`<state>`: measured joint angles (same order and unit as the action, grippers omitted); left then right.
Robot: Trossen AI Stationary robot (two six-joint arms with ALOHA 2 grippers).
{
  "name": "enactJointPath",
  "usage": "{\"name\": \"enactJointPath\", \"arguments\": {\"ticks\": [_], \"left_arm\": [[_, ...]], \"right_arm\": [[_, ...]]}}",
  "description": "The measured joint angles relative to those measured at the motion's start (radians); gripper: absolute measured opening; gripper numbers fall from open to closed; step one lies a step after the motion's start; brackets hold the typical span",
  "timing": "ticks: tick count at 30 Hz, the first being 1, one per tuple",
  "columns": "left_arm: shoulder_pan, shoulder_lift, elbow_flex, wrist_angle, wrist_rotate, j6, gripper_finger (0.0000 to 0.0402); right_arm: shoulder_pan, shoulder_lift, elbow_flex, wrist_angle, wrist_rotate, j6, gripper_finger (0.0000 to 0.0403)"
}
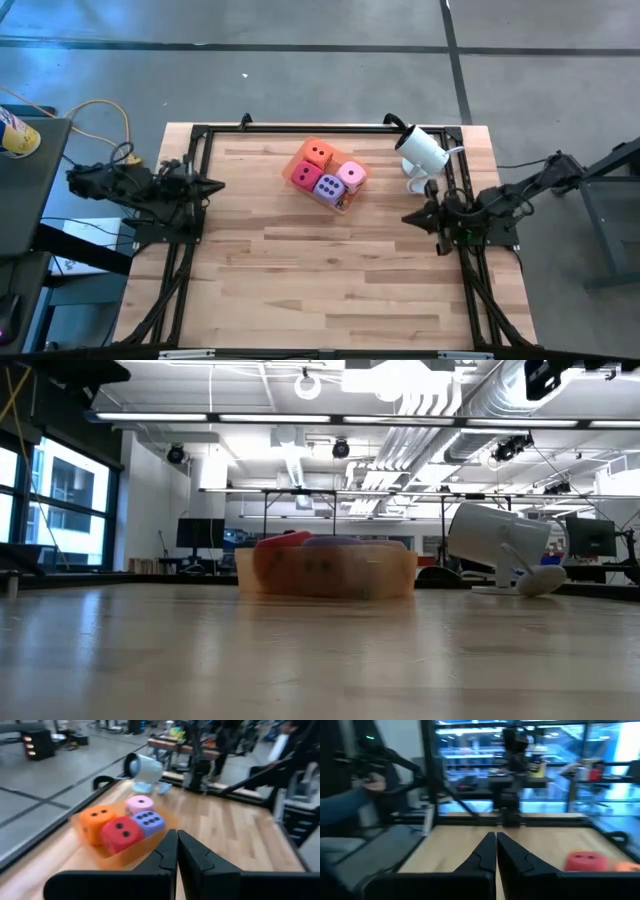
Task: Pick & Place Dice
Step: Return to Home Position
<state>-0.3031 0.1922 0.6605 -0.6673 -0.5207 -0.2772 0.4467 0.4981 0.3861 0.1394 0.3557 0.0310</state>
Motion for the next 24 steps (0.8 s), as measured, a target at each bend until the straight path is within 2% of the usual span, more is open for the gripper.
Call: {"name": "enactJointPath", "arguments": {"ticks": [3,12,19,24], "left_arm": [[0.000,-0.040,-0.083,0.092,0.050,-0.001,0.0000],[0.000,-0.073,-0.315,0.307,0.054,0.035,0.0000],[0.000,-0.073,-0.379,0.353,0.054,0.039,0.0000],[0.000,-0.087,-0.379,0.352,0.053,0.093,0.0000]], "right_arm": [[-0.018,-0.006,-0.107,0.124,-0.064,-0.001,0.0002],[-0.049,-0.005,-0.378,0.446,-0.069,0.077,0.0002],[-0.048,-0.011,-0.377,0.464,-0.076,0.027,0.0002],[-0.048,-0.103,-0.377,0.391,-0.062,0.001,0.0002]]}}
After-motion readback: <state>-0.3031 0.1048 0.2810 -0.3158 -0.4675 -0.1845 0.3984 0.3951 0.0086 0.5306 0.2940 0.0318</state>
